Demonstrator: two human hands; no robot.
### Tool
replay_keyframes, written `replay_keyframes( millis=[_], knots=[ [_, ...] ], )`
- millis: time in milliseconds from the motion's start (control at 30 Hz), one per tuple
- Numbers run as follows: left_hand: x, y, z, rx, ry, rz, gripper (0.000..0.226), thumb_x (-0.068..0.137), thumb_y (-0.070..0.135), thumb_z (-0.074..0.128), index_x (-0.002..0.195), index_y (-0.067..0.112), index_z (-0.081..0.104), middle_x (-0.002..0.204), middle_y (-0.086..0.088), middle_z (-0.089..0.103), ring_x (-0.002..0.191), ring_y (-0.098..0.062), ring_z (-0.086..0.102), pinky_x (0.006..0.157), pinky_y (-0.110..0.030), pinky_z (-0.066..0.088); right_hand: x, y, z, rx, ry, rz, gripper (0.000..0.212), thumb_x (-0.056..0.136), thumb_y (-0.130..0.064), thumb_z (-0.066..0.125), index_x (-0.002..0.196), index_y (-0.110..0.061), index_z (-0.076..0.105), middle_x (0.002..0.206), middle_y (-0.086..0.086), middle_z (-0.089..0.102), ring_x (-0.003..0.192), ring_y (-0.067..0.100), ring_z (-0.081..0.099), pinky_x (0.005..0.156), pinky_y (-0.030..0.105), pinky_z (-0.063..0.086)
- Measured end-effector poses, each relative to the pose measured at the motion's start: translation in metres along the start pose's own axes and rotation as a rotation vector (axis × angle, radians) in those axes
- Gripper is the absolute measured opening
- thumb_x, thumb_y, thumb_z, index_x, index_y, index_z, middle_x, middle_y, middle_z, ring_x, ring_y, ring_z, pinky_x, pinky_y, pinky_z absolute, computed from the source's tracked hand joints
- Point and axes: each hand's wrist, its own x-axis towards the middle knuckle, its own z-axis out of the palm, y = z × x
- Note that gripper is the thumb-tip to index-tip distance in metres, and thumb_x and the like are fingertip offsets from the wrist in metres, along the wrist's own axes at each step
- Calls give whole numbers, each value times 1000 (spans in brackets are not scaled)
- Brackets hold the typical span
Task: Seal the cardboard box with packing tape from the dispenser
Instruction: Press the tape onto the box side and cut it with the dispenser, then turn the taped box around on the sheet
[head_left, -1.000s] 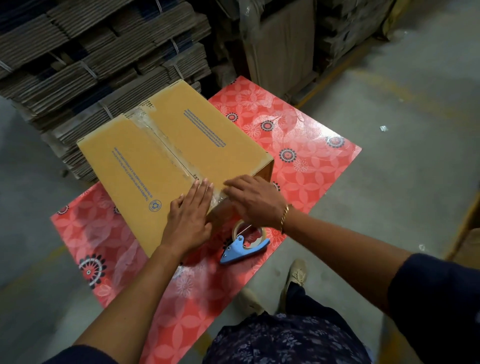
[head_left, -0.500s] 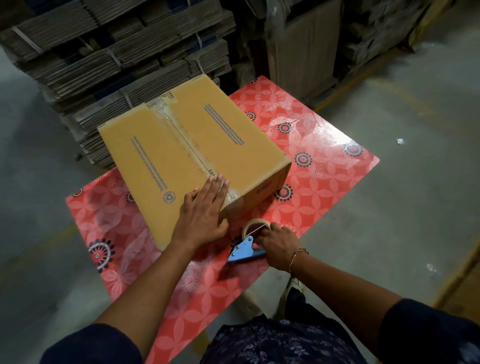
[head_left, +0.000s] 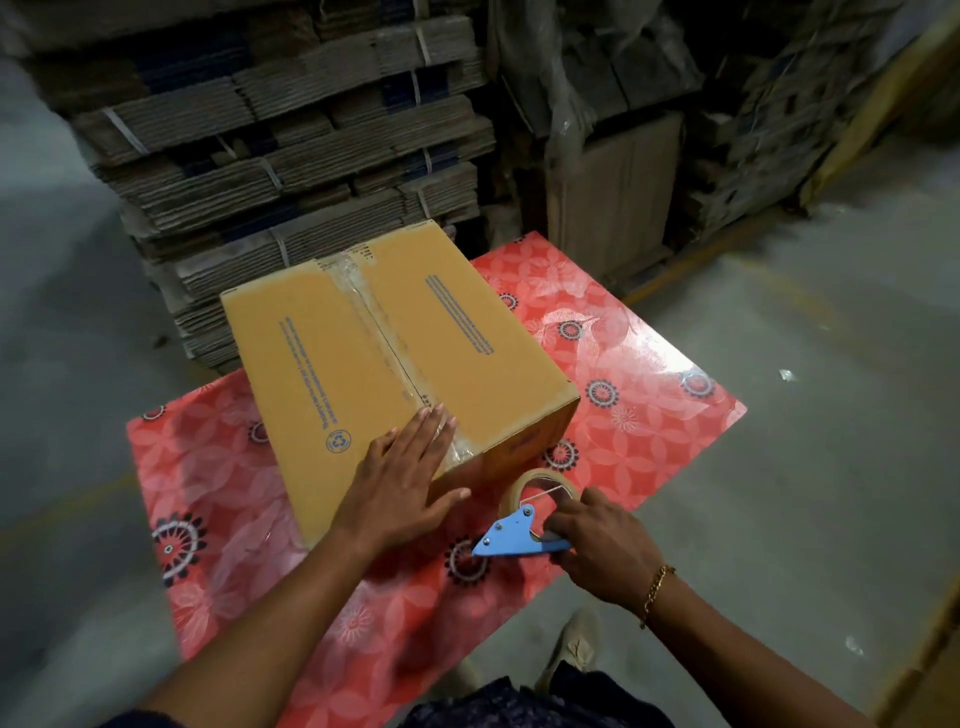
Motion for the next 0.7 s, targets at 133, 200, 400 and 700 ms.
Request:
replay_keyframes(
  millis=[133,200,400,700],
  knots=[
    [-3,5,-4,-75,10,-55,78,97,71,25,161,28,17,170,5,7,157,-11,4,124,-38,14,16,4,12,-112,-141,-51,23,64,-31,76,86,-32,73,78,-13,68,79,21,60,49,31,34],
    [-5,7,-8,-129,19,-109,74,98,68,30,159,28,22,170,6,9,157,-11,6,124,-32,9,24,3,24,-182,-141,-53,34,44,-29,86,74,-35,72,64,-14,64,64,18,59,40,29,30],
    [-23,4,-11,-69,223,-366,64,94,59,40,145,22,50,158,-4,44,147,-25,39,116,-44,30,34,10,34,-97,-249,-112,38,88,-30,59,126,-34,62,123,-3,64,113,28,56,78,39,49],
    [-49,-18,-18,-647,420,-1270,74,90,58,58,148,17,40,150,-15,50,134,-39,49,105,-52,44,102,80,-63,977,279,376,49,95,-46,62,130,-13,57,131,9,63,113,27,62,87,38,49]
  ],
)
